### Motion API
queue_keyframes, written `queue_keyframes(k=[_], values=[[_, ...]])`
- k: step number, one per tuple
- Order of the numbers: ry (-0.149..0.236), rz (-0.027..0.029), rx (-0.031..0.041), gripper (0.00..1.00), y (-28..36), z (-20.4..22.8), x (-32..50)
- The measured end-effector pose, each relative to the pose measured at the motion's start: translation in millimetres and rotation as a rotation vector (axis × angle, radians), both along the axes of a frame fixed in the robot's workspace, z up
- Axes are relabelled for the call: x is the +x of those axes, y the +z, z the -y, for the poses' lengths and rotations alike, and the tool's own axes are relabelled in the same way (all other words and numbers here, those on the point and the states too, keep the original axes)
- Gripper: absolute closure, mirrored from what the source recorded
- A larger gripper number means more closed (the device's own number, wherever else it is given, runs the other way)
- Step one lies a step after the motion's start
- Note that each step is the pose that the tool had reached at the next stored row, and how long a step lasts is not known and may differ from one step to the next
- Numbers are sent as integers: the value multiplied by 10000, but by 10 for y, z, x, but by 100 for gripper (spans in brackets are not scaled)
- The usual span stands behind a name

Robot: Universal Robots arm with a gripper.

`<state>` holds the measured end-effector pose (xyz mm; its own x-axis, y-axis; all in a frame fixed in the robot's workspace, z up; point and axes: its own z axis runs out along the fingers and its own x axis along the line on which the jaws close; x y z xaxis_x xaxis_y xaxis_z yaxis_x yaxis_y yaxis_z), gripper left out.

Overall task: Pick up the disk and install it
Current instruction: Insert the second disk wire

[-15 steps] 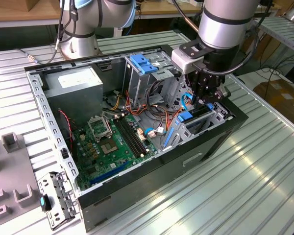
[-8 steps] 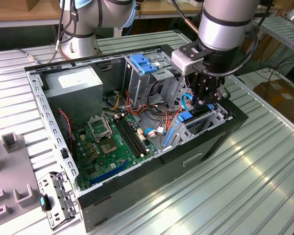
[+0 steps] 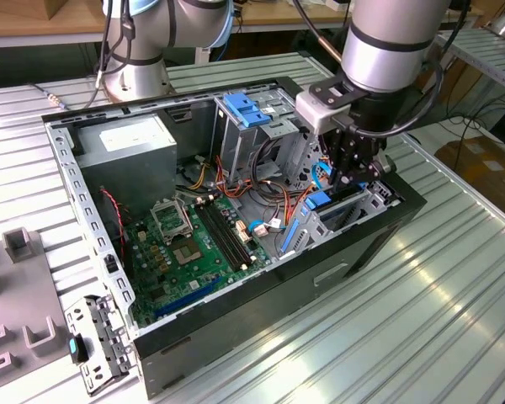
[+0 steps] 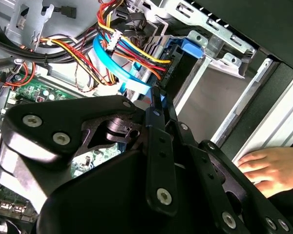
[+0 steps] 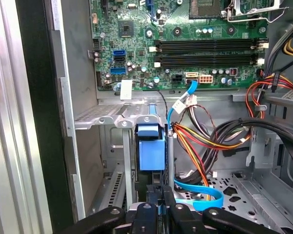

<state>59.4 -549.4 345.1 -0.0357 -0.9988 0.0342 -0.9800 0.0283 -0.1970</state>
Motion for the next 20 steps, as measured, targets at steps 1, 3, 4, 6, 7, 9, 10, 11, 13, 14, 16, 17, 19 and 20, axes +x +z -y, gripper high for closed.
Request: queue_keyframes(k=[1, 3, 4, 6, 7, 9, 10, 11, 13, 14, 16, 17, 19, 20], values=[[0, 0, 0, 84, -3, 0, 0], [0, 0, 1, 84, -11, 1, 0], [0, 0, -1, 84, -17, 1, 0], [0, 0, 7, 84, -17, 1, 0], [0, 0, 19, 84, -18, 1, 0], [0, 0, 30, 84, -16, 2, 0], [0, 1, 33, 84, -13, 1, 0], [0, 0, 32, 84, -7, -1, 1], [1, 0, 35, 84, -7, -3, 1], [0, 1, 38, 84, -7, -3, 0], [0, -1, 52, 84, -8, -5, 0], [0, -1, 63, 84, -10, -6, 0], [0, -6, 77, 84, -15, -8, 0], [-1, -11, 90, 84, -23, -9, 0]])
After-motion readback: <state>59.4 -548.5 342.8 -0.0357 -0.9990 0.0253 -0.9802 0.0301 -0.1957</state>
